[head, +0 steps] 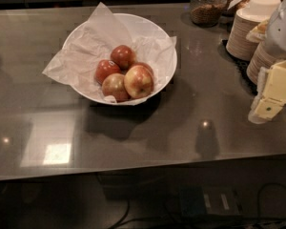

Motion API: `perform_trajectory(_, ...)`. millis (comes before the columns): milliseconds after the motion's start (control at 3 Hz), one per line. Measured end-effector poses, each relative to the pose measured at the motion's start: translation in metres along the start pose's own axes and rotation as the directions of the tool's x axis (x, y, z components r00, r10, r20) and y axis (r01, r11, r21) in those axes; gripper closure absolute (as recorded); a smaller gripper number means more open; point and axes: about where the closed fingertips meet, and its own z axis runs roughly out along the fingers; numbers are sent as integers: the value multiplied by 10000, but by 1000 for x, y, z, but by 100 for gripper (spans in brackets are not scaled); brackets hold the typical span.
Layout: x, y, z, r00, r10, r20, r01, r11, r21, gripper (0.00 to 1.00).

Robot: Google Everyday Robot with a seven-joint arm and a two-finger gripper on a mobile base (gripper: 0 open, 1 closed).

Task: Pick apple from white bowl

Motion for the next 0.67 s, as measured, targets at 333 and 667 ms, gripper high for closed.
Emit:
perform_trajectory(333, -19, -8, 15, 9970, -193, 743, 213, 9995, -254, 0)
perform_trajectory(667, -49, -14, 23, 9789, -732, 1909, 819, 9959, -383, 0)
